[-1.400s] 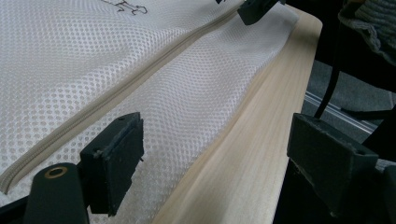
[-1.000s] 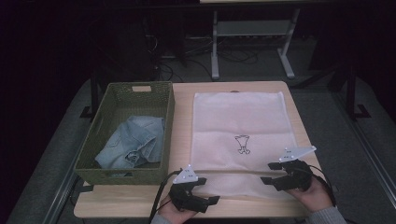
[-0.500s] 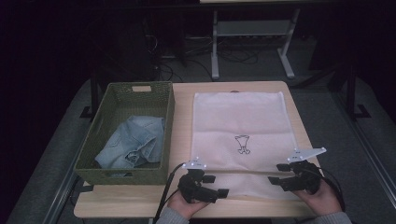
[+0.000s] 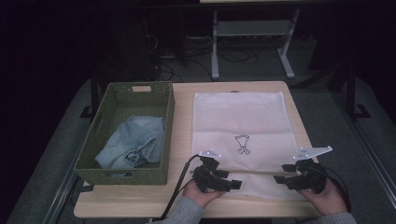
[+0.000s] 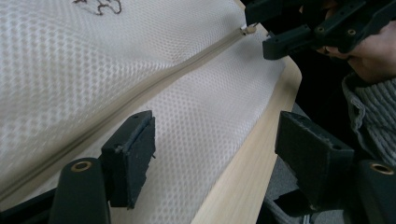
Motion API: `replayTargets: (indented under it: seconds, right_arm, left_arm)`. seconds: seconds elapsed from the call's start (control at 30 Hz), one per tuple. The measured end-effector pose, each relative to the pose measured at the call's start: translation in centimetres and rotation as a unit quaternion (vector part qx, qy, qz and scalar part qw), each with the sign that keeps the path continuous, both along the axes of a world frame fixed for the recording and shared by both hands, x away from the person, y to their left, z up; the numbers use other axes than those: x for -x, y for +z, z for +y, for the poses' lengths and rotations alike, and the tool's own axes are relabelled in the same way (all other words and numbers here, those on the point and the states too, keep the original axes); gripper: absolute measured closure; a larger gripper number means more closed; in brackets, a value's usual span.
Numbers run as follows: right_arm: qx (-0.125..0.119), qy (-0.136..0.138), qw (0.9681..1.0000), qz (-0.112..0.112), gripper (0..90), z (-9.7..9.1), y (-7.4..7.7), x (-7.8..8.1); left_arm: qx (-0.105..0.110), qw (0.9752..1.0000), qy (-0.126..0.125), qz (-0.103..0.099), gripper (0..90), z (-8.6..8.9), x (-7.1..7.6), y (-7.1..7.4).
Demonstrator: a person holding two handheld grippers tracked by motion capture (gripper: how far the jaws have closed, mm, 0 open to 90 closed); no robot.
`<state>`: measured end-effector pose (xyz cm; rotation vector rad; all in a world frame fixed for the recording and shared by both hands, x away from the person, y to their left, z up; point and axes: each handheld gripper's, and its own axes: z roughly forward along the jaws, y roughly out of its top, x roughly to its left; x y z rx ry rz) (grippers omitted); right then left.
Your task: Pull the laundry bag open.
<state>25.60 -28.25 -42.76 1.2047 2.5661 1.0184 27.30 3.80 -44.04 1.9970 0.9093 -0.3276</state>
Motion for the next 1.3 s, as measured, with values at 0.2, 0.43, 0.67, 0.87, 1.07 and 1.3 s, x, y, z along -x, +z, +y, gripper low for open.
replayTargets:
  seconds: [0.2, 0.43, 0.67, 0.87, 1.07, 1.3]
  right_arm:
    - [0.001, -0.010, 0.9999, 0.010, 41.5, -0.4, 0.1, 0.1]
    - [-0.002, -0.026, 0.9994, 0.022, 42.8, -1.4, 0.2, 0.3]
    - [-0.011, -0.044, 0.9983, 0.035, 43.8, -2.4, 0.2, 0.3]
    - [-0.016, -0.063, 0.9967, 0.048, 45.0, -3.4, 0.2, 0.2]
    - [-0.023, -0.083, 0.9947, 0.057, 45.9, -4.3, 0.2, 0.2]
    - [-0.030, -0.099, 0.9921, 0.071, 48.1, -5.2, 0.1, 0.0]
  left_arm:
    - [0.003, 1.0000, -0.004, 0.008, 29.9, -1.4, -0.6, 0.3]
    - [0.007, 0.9997, -0.003, 0.025, 31.9, -3.1, -1.4, 0.4]
    - [0.009, 0.9994, -0.003, 0.034, 33.2, -4.4, -1.9, 0.4]
    - [0.006, 0.9992, -0.008, 0.039, 33.8, -5.9, -2.0, 0.4]
    - [0.003, 0.9990, -0.012, 0.043, 34.4, -7.3, -2.3, 0.5]
    - [0.000, 0.9988, -0.016, 0.046, 36.3, -8.8, -2.7, 0.6]
